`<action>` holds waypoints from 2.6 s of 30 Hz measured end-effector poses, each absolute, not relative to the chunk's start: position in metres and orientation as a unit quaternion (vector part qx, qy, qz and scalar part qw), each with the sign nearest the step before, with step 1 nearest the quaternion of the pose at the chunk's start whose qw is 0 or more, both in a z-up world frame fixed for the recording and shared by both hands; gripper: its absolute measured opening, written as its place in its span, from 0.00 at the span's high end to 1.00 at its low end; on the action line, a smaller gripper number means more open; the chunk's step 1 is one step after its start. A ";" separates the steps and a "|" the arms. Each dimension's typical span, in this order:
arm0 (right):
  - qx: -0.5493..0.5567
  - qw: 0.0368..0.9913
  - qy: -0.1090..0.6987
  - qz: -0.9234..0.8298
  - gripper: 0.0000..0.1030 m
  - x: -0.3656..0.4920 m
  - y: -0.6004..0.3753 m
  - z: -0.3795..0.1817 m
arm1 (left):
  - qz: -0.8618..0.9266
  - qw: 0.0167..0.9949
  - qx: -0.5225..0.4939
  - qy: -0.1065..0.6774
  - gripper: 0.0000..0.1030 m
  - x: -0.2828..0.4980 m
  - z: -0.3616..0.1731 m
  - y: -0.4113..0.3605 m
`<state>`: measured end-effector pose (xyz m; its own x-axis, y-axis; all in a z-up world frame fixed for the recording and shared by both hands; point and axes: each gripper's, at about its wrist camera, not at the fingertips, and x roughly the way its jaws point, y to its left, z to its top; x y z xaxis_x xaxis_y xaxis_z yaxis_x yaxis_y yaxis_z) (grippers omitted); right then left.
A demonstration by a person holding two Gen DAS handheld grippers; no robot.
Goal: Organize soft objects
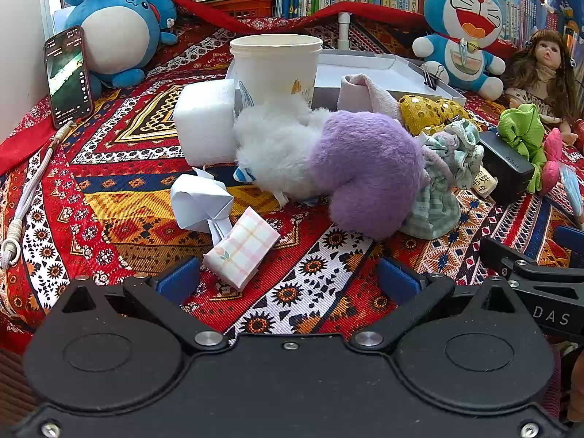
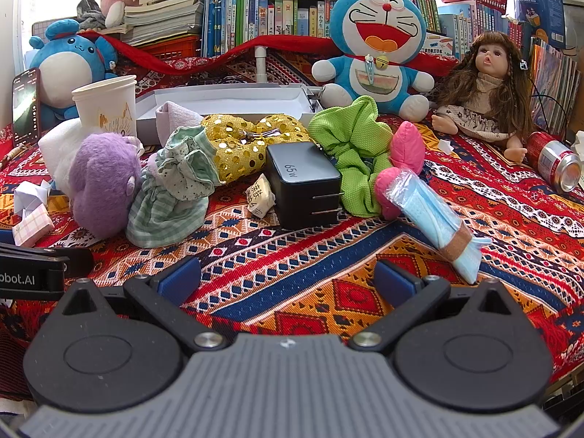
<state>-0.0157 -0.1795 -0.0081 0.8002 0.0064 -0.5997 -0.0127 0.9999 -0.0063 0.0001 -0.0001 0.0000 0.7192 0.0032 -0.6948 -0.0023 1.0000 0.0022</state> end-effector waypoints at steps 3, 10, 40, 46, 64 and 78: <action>-0.005 0.949 0.316 0.005 0.00 -0.016 -0.180 -0.008 | 0.002 0.927 0.001 0.374 0.00 0.000 0.000 0.000; -0.004 0.951 0.309 0.007 0.00 -0.014 -0.179 -0.011 | 0.000 0.931 0.001 0.365 0.00 -0.002 -0.002 0.001; -0.003 0.976 0.215 0.032 0.00 -0.033 -0.195 0.005 | -0.007 0.966 -0.022 0.258 0.00 -0.022 0.019 0.034; 0.000 0.980 0.199 0.000 0.00 -0.035 -0.213 0.016 | 0.007 0.966 -0.022 0.259 0.00 -0.024 0.018 0.045; 0.034 0.973 0.211 -0.085 0.03 -0.026 -0.267 0.007 | -0.005 0.956 -0.025 0.293 0.29 -0.032 0.007 0.041; 0.031 0.972 0.220 -0.076 0.11 -0.018 -0.266 0.001 | -0.022 0.949 -0.028 0.312 0.66 -0.029 0.005 0.035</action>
<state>-0.0184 -0.2659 0.0012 0.8915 -0.1340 -0.4328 0.1609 0.9866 0.0259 -0.0286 0.0346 0.0049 0.8041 -0.0585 -0.5916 0.0241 0.9975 -0.0660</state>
